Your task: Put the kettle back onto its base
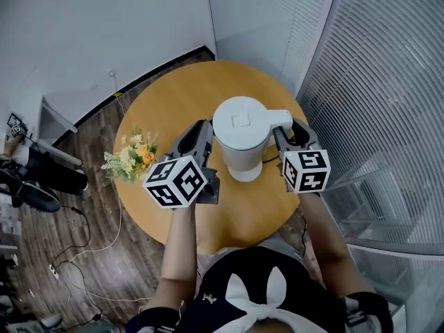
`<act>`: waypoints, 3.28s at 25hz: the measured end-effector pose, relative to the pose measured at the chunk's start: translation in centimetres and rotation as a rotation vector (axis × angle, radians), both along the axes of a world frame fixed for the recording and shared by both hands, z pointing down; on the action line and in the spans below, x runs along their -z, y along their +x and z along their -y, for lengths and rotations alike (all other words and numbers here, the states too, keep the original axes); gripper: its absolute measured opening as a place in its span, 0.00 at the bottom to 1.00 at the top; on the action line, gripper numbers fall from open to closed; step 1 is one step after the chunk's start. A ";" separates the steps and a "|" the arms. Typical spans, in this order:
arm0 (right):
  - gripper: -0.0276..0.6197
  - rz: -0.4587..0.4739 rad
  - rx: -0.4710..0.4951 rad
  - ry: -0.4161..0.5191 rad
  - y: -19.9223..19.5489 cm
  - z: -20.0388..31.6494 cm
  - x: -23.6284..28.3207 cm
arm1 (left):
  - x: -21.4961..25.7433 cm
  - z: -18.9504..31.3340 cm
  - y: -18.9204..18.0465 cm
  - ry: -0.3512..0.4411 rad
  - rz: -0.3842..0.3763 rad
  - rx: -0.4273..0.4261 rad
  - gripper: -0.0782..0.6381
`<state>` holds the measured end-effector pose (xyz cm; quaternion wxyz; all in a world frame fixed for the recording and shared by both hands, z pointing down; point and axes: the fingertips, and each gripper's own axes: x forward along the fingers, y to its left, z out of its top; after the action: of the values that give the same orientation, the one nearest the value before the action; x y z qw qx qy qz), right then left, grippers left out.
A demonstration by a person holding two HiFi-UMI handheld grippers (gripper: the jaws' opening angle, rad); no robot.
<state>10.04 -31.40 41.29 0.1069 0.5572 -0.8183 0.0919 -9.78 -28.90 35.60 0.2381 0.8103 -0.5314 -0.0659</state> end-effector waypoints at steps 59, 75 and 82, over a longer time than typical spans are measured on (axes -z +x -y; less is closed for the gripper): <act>0.31 0.010 0.007 -0.207 0.6 0.5 -10.2 | -10.0 1.4 0.7 -0.224 0.022 -0.006 0.18; 0.31 0.004 0.026 -0.250 0.6 0.3 -11.8 | -11.5 1.3 0.8 -0.260 0.019 -0.011 0.18; 0.31 0.000 0.027 -0.261 0.7 0.3 -12.3 | -12.1 1.2 0.9 -0.273 0.023 -0.011 0.18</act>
<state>10.74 -31.69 53.58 0.1796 0.5276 -0.8068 0.1960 -8.84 -30.12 47.68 0.3405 0.7738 -0.5338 0.0176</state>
